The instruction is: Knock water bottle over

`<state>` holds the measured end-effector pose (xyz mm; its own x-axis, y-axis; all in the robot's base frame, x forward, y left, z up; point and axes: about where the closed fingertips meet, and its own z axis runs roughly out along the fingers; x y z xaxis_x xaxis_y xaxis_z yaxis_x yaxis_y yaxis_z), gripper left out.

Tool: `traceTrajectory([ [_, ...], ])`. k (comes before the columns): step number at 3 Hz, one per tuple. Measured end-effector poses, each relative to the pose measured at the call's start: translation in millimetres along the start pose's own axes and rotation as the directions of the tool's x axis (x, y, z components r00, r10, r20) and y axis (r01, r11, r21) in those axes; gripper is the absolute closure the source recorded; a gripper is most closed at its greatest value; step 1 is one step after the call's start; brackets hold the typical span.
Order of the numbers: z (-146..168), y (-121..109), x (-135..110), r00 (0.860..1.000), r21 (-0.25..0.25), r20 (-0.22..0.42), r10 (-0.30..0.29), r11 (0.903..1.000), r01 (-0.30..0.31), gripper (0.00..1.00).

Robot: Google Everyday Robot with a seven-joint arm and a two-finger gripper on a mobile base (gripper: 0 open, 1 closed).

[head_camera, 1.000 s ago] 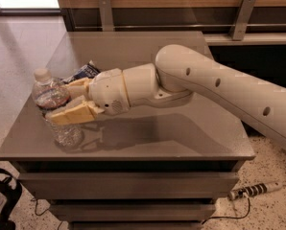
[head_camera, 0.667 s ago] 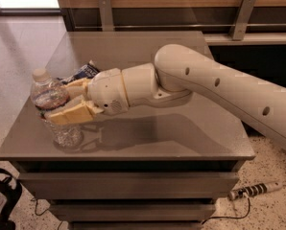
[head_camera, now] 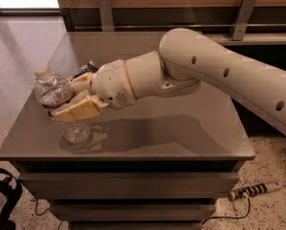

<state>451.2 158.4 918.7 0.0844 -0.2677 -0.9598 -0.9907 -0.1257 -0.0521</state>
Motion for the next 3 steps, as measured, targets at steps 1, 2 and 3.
traceTrajectory([
  [1,-23,0,-3,0.994,0.033,-0.112,0.006,0.9995,-0.002,1.00],
  [2,-42,-4,-3,0.979,0.075,-0.204,0.014,0.9972,0.001,1.00],
  [3,-57,-10,1,0.954,0.126,-0.296,0.040,0.9921,-0.002,1.00],
])
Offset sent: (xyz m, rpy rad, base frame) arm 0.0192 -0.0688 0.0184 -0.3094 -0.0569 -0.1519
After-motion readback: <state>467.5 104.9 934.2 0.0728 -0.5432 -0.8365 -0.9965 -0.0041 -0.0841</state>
